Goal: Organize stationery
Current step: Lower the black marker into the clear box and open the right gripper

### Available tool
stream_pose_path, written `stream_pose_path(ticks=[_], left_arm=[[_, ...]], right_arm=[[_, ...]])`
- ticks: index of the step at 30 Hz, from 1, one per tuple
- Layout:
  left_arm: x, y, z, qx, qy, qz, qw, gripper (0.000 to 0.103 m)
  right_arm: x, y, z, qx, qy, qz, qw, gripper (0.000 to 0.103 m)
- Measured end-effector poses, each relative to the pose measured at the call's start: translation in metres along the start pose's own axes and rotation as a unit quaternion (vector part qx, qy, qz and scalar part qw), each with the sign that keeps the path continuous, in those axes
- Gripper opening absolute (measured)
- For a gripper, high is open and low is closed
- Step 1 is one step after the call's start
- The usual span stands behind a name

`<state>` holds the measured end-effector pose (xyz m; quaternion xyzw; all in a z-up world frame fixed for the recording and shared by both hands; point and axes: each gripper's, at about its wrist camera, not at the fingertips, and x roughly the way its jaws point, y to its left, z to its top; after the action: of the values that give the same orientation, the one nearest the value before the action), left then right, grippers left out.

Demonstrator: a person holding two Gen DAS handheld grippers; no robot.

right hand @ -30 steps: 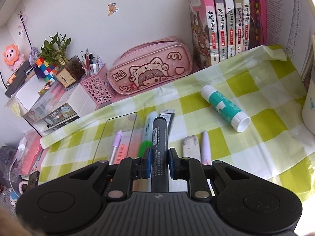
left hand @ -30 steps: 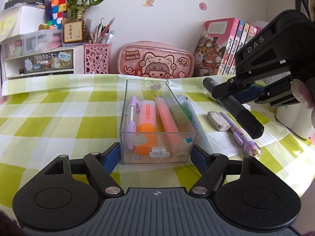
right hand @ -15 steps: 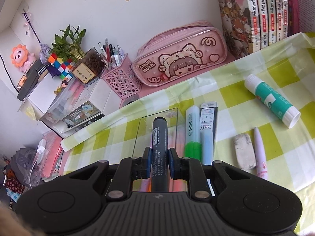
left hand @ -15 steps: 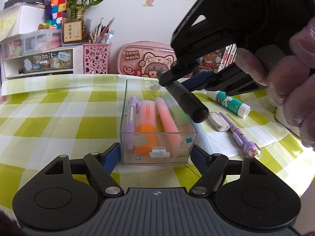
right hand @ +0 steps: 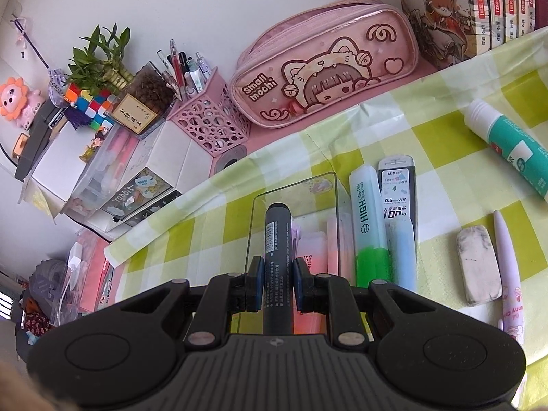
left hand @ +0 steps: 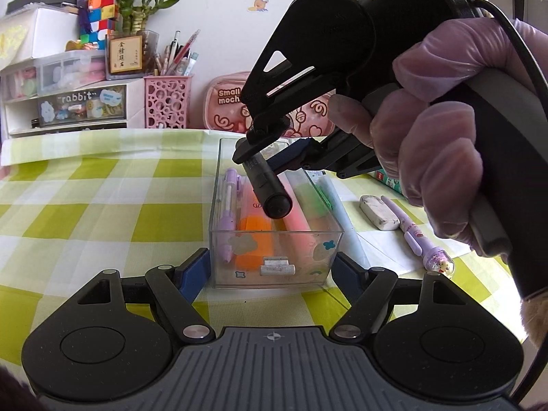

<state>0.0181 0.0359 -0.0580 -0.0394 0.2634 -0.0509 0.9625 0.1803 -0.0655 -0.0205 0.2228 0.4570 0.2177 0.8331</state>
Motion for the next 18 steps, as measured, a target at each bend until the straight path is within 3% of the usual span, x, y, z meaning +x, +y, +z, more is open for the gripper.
stream_pose_path(ticks=[18], left_arm=[[0.000,0.000,0.000,0.000,0.000,0.000,1.0000,0.075]], right_arm=[[-0.012,0.001,-0.002,-0.012,-0.008,0.010,1.000,0.022]])
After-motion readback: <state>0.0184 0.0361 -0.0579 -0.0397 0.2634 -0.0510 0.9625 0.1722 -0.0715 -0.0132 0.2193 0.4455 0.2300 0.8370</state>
